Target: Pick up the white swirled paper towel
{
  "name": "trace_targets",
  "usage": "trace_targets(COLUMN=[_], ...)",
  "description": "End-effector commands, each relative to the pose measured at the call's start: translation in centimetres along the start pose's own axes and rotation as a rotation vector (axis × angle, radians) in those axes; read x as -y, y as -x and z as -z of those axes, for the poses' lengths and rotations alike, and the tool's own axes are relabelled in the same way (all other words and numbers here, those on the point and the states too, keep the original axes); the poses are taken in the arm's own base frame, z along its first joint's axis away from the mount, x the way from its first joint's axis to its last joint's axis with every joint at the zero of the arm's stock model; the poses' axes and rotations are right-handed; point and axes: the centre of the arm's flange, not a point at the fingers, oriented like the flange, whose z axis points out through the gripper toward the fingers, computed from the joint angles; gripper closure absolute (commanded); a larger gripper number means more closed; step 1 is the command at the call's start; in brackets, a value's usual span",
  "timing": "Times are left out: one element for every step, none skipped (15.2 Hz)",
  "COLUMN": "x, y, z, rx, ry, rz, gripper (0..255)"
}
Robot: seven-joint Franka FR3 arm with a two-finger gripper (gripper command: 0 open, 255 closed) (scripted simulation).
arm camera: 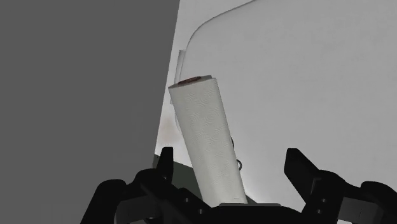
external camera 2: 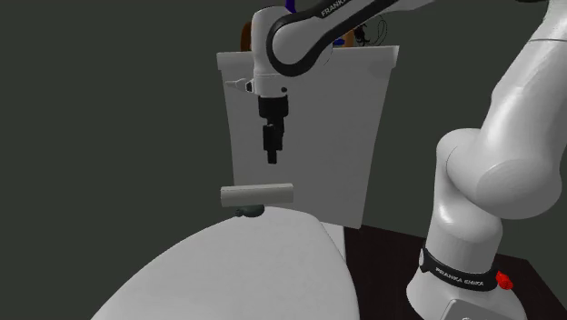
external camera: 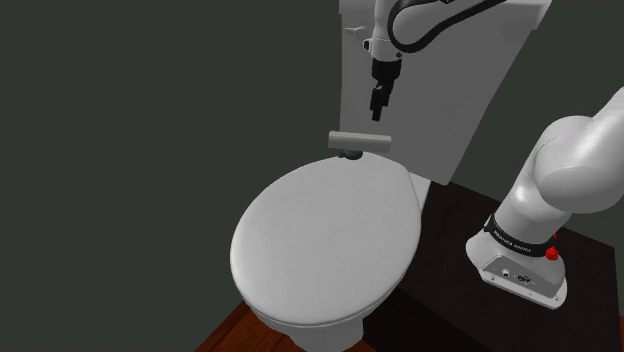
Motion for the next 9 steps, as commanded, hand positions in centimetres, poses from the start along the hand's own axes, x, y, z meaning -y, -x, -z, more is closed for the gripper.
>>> trace_targets(x=[-0.3,-0.4,-0.5,-0.5,-0.5,-0.5,-0.5,-0.5,-0.4], y=[-1.6,-2.4,-3.1,-3.8,-4.6,-5.3,-5.6,-5.6,-5.6], z=[-2.3,-3.4,-4.6,-5.7,-6.9,-8.0,-8.5,-9.0,-9.5], rx=[0.012,0.018,0.024,0.03,0.037,0.043,0.046,0.046,0.046], ry=[0.01,0.014,0.019,0.023,0.028,0.032,0.034,0.034,0.034], rz=[0.05,0.074,0.098,0.121,0.145,0.169,0.179,0.179,0.179], gripper=[0,0,0,0,0,0,0,0,0])
